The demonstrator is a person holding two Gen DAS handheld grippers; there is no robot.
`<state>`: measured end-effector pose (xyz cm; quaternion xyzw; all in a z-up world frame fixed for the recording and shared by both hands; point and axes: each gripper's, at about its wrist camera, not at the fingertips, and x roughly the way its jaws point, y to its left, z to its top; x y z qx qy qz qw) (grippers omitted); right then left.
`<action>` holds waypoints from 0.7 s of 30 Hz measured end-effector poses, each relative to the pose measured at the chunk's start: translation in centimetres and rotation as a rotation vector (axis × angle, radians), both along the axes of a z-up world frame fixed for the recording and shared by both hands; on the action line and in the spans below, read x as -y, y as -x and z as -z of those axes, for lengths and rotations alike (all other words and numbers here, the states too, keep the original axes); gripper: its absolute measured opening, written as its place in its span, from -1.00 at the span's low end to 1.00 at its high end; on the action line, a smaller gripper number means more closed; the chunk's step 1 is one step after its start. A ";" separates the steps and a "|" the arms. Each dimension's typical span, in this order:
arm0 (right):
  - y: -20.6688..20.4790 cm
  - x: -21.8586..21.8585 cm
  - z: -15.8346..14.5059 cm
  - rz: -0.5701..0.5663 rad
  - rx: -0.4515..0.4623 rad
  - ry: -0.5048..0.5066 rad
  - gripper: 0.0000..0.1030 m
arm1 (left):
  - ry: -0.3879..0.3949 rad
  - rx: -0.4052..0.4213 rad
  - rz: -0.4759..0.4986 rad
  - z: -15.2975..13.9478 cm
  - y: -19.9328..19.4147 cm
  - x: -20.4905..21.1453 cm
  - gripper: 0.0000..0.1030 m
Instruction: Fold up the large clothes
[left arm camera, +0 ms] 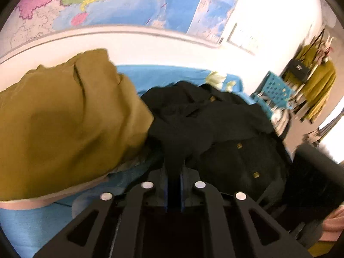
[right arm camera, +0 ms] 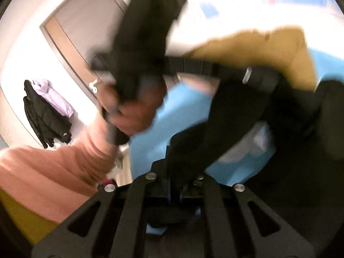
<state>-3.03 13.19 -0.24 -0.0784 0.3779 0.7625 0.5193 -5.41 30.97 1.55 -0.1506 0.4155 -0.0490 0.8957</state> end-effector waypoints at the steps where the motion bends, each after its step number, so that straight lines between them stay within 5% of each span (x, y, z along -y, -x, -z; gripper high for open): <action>1: -1.3 1.3 -2.4 0.025 0.017 -0.038 -0.91 | 0.018 0.035 0.009 -0.9 0.1 -0.1 -0.69; 3: -4.0 3.8 -6.3 0.095 0.077 -0.082 -0.91 | 0.048 0.106 0.023 -2.8 0.3 -0.1 -0.35; 4: -5.0 5.0 -7.7 0.139 0.121 -0.089 -0.91 | 0.069 0.138 0.026 -3.6 0.4 -0.1 0.12; 5: -6.7 6.4 -9.2 0.190 0.164 -0.082 -0.91 | 0.095 0.178 0.030 -4.5 0.5 -0.1 0.33; 9: -11.8 11.0 -10.4 0.331 0.267 0.025 -0.90 | 0.035 0.211 0.039 -4.8 -0.3 1.6 0.31; 11: -14.8 12.2 -8.0 0.429 0.319 0.166 -0.81 | -0.023 0.161 0.050 -3.2 -1.6 2.9 0.27; 13: -16.7 13.2 -4.4 0.446 0.255 0.282 -0.72 | -0.075 0.073 0.051 -0.7 -3.4 3.8 0.18; 17: -19.3 14.9 1.1 0.563 0.216 0.422 0.43 | -0.111 -0.060 0.049 3.5 -6.5 4.6 0.13; 21: -20.3 19.3 1.5 0.706 0.129 0.340 0.47 | -0.144 -0.139 0.048 5.9 -8.9 5.0 0.15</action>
